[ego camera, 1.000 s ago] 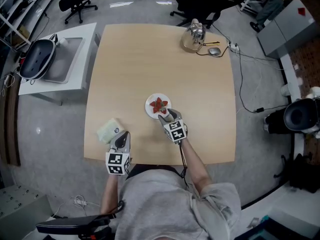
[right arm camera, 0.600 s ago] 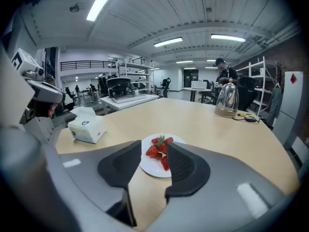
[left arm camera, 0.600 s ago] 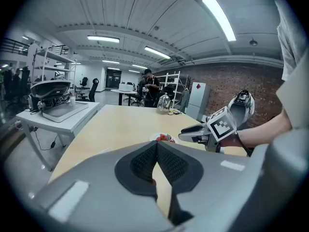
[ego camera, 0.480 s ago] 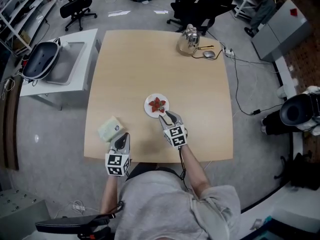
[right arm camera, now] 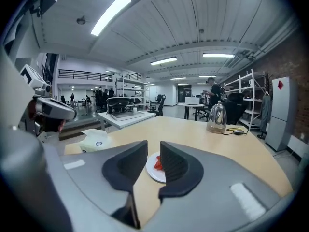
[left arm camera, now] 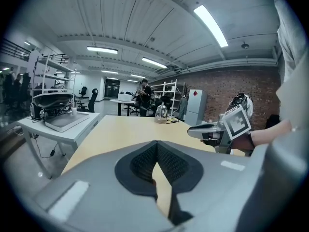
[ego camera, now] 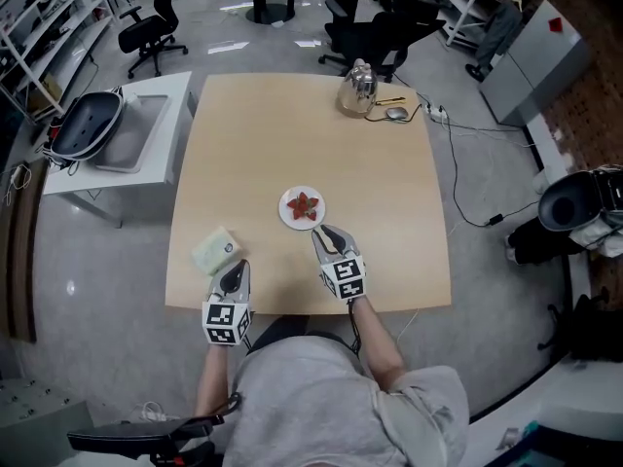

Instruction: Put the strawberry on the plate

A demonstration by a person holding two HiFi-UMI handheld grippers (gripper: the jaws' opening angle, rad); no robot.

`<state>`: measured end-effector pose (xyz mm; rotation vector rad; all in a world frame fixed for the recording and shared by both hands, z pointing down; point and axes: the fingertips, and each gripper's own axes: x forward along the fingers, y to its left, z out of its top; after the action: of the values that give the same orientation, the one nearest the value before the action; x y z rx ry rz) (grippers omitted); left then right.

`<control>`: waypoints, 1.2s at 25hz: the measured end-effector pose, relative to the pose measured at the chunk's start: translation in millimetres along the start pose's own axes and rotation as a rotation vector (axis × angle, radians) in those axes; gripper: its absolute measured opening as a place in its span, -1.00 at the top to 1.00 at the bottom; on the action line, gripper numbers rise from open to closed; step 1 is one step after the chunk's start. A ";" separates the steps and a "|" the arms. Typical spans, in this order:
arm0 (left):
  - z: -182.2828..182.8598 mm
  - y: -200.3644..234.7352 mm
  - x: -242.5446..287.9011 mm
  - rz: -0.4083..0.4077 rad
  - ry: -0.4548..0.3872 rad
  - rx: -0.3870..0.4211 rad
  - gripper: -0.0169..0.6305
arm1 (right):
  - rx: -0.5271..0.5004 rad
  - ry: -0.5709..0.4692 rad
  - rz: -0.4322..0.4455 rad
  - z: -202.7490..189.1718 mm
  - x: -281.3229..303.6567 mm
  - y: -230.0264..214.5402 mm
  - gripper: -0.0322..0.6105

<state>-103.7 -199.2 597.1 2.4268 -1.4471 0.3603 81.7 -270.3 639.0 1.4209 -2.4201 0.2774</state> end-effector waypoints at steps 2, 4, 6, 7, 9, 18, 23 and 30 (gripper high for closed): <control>1.0 -1.5 -6.0 0.000 -0.010 -0.005 0.89 | 0.008 -0.023 -0.011 5.3 -11.1 3.8 0.67; 2.9 -3.9 -12.2 0.000 -0.021 -0.001 0.89 | 0.020 -0.048 -0.018 10.7 -22.8 7.1 0.72; 5.1 -6.1 -18.7 0.001 -0.031 0.007 0.89 | 0.035 -0.071 -0.022 16.0 -34.7 10.8 0.76; 6.2 -6.7 -22.1 0.002 -0.036 0.009 0.89 | 0.040 -0.080 -0.024 18.3 -40.3 12.9 0.78; 7.8 -7.3 -28.7 0.006 -0.045 0.012 0.89 | 0.044 -0.093 -0.030 20.5 -50.4 17.3 0.82; 6.2 -13.5 -55.7 0.031 -0.084 0.010 0.89 | 0.041 -0.136 -0.047 20.4 -90.5 27.6 0.88; 0.6 -17.3 -67.2 0.042 -0.084 0.016 0.89 | 0.052 -0.144 -0.051 12.3 -105.6 28.7 0.88; -7.1 -17.6 -88.3 0.062 -0.083 0.025 0.89 | 0.059 -0.157 -0.054 6.6 -129.6 40.5 0.88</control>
<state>-129.5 -117.0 570.0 2.4476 -1.5643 0.2968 104.0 -147.6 584.9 1.5860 -2.5114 0.2342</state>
